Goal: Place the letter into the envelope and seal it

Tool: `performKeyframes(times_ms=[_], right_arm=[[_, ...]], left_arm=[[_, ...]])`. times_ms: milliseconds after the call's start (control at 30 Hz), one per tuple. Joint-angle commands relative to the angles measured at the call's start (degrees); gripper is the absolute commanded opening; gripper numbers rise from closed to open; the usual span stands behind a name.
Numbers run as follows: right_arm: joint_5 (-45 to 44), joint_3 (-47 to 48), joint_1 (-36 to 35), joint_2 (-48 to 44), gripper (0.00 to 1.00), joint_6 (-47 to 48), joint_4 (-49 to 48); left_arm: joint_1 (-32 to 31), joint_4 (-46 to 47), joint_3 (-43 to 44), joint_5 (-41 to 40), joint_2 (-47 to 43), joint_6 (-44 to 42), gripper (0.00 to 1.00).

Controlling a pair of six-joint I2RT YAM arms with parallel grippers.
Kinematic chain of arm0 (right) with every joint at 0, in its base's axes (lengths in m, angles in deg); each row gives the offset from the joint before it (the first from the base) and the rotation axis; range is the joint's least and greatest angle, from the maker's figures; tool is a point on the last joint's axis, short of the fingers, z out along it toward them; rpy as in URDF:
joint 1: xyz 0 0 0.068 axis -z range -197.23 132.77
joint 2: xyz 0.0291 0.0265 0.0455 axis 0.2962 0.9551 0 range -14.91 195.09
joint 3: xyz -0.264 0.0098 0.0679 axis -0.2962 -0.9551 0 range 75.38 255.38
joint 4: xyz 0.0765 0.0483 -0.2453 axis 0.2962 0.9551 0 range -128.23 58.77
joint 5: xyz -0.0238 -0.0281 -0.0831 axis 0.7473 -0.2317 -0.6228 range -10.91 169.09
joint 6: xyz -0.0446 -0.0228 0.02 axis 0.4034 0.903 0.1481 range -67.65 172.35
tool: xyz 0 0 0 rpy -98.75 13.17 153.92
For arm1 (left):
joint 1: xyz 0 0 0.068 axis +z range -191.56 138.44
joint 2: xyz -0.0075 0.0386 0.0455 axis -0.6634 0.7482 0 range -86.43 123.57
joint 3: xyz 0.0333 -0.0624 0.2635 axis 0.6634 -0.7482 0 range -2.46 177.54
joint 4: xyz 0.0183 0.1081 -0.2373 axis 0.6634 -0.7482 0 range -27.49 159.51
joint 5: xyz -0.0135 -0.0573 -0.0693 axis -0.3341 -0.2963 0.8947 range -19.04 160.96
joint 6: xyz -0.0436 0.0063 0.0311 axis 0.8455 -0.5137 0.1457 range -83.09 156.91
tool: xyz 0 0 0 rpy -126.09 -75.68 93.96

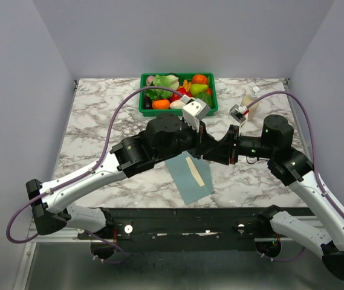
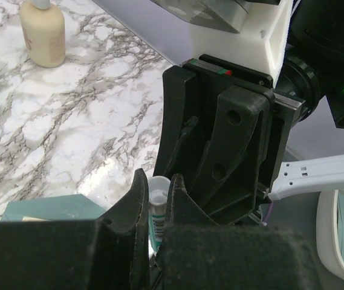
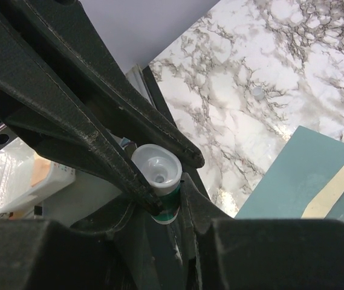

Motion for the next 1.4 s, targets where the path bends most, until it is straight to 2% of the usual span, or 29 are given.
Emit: performKeyframes(times_ms=[0, 33, 67, 167, 200, 233, 267, 300, 367, 400, 433, 600, 667, 767, 867, 900, 1000, 1167, 1367], right_arm=[[1.2, 0.3, -0.2, 0.1, 0.12, -0.4, -0.6], [1.2, 0.2, -0.2, 0.0, 0.05, -0.3, -0.5], [1.4, 0.2, -0.2, 0.1, 0.02, -0.2, -0.5], [1.5, 0.0, -0.2, 0.1, 0.01, -0.3, -0.6], [1.5, -0.1, -0.2, 0.1, 0.01, -0.3, -0.6], [1.6, -0.3, -0.2, 0.2, 0.01, -0.3, -0.5], [1.6, -0.4, -0.2, 0.1, 0.01, -0.3, -0.6], [1.6, -0.5, -0.2, 0.0, 0.01, -0.4, -0.7], [0.8, -1.3, -0.2, -0.2, 0.01, -0.5, -0.7], [0.6, -1.6, -0.2, -0.2, 0.01, -0.6, -0.7], [0.3, -1.8, -0.2, -0.2, 0.01, -0.6, -0.7], [-4.7, -4.2, -0.2, -0.7, 0.01, 0.0, -0.6], [-8.9, -5.1, -0.2, -1.1, 0.01, 0.1, -0.6], [-10.6, -5.8, -0.2, -0.4, 0.01, 1.4, -0.5], [-10.2, -5.5, -0.2, 0.7, 0.01, 3.2, -0.8], [-9.7, -5.5, -0.2, 0.7, 0.01, 3.6, -1.0], [-7.9, -4.3, -0.2, 1.4, 0.01, 4.7, -1.2], [-1.1, -0.8, -0.2, 6.9, 0.01, 5.1, 0.0], [2.1, 1.0, -0.4, 9.8, 0.01, 3.8, -0.8]], left_arm=[[-0.7, -2.0, 2.6, 5.2, 1.2, -3.1, 0.00], [-0.7, -2.2, 2.7, 5.6, 1.4, -3.4, 0.00], [-0.7, -2.4, 2.8, 5.7, 1.5, -3.7, 0.00], [-0.7, -3.2, 3.4, 6.2, 1.8, -4.4, 0.00], [-0.7, -3.4, 3.5, 5.8, 1.7, -4.7, 0.10], [-0.6, -3.6, 3.5, 5.2, 1.5, -4.9, 0.26], [-0.5, -3.9, 3.5, 3.2, 0.8, -5.2, 0.55], [-0.4, -3.8, 3.5, 1.9, 0.5, -5.9, 0.67], [1.6, -3.0, 2.7, -0.4, -1.5, -5.6, 0.84], [2.9, -2.2, 2.2, -0.4, -2.4, -5.2, 0.97], [4.1, -0.8, 1.7, -0.3, -3.4, -4.1, 0.99], [13.8, 4.3, -4.2, -0.8, -11.4, -2.3, 0.99], [15.2, 5.7, -6.5, -1.0, -14.3, -2.6, 0.99], [16.6, 8.4, -13.0, -0.4, -17.0, -2.4, 0.99], [16.6, 11.2, -19.9, 1.0, -17.1, -0.6, 0.90], [16.6, 11.6, -22.9, 1.4, -16.8, 0.4, 0.82], [16.6, 12.8, -25.7, 3.6, -14.7, 0.8, 0.69], [15.1, 11.6, -23.6, 3.0, -11.0, -1.3, 0.67], [12.7, 9.2, -17.4, 0.3, -5.3, -3.9, 0.70]])
